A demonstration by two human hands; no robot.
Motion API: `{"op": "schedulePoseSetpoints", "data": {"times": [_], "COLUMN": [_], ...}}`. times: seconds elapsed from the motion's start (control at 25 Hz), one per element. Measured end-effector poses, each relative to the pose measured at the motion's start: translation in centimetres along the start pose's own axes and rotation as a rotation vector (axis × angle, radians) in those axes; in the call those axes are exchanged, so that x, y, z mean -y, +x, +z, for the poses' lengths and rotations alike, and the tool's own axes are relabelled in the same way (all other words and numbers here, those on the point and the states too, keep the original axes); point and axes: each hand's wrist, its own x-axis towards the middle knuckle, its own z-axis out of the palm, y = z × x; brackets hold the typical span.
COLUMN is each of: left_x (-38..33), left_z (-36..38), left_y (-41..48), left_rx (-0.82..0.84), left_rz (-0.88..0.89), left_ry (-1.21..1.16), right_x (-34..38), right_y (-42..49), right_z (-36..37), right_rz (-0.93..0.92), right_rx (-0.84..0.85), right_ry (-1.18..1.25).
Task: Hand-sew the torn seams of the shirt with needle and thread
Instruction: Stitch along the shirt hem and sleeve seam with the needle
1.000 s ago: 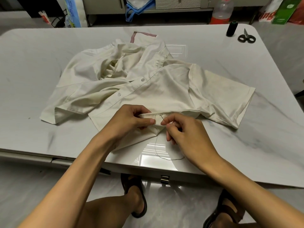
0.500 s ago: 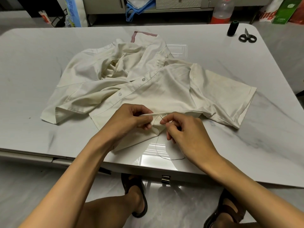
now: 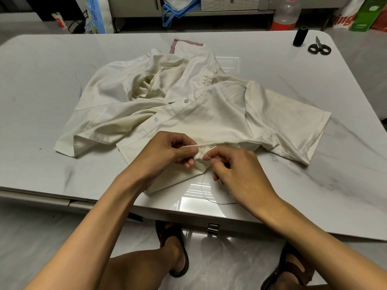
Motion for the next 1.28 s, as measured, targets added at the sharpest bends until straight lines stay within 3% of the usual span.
{"op": "schedulePoseSetpoints", "data": {"times": [1.08,1.28], "left_x": [-0.3,-0.4], "left_z": [0.4,1.3], "left_y": [-0.2,-0.4], "left_rx": [-0.023,-0.187], "left_rz": [0.041,0.245], "left_ry": [0.028,0.301], "right_x": [0.1,0.2], "right_y": [0.1,0.1], "right_z": [0.0,0.1], "right_rz": [0.003,0.079], "right_rx": [-0.014,-0.026], "right_ry": [-0.053,0.065]}}
